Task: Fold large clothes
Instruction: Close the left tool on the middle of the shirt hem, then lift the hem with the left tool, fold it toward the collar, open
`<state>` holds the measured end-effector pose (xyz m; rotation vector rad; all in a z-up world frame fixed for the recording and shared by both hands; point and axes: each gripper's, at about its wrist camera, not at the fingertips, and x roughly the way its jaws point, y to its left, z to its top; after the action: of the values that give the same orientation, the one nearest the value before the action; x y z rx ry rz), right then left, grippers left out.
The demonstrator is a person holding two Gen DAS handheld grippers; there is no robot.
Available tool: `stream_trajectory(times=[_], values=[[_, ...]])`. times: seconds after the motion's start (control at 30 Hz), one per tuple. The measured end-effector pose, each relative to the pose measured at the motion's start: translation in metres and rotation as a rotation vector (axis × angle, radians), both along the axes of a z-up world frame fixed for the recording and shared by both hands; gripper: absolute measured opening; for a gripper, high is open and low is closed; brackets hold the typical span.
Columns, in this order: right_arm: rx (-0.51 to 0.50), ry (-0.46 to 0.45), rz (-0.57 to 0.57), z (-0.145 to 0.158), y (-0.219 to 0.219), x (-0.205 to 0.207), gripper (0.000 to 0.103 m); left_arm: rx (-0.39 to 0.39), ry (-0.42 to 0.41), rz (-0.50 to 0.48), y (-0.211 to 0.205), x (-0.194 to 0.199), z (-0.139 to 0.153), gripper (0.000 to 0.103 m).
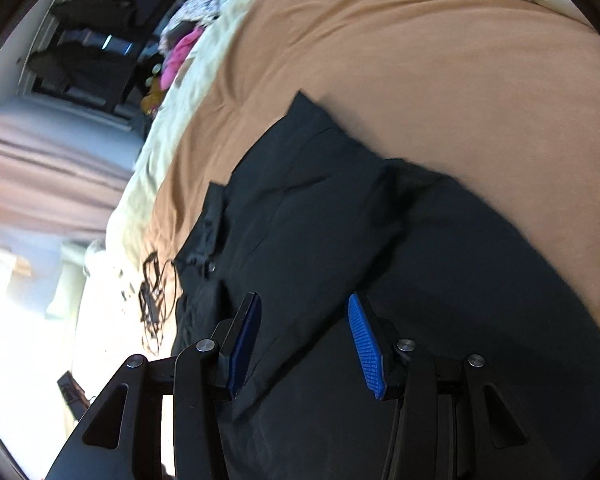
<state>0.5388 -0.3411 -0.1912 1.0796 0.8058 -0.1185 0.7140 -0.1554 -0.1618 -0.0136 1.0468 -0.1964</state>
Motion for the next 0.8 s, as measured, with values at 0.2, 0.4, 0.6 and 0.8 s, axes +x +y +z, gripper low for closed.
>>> stream_trajectory(times=[0.2, 0.4, 0.6, 0.8], values=[[0.061, 0.017, -0.027, -0.022, -0.010, -0.004, 0.046, 0.022, 0.034, -0.047, -0.031, 0.024, -0.018, 0.084], [0.062, -0.009, -0.037, -0.019, -0.019, -0.009, 0.046, 0.000, 0.079, -0.120, -0.056, 0.031, -0.035, 0.064], [0.092, -0.021, -0.074, -0.027, -0.027, -0.011, 0.037, 0.010, 0.034, -0.150, -0.062, 0.019, -0.016, 0.012], [0.108, -0.039, -0.065, -0.030, -0.022, -0.007, 0.027, -0.035, -0.102, -0.090, -0.033, 0.001, 0.039, 0.011]])
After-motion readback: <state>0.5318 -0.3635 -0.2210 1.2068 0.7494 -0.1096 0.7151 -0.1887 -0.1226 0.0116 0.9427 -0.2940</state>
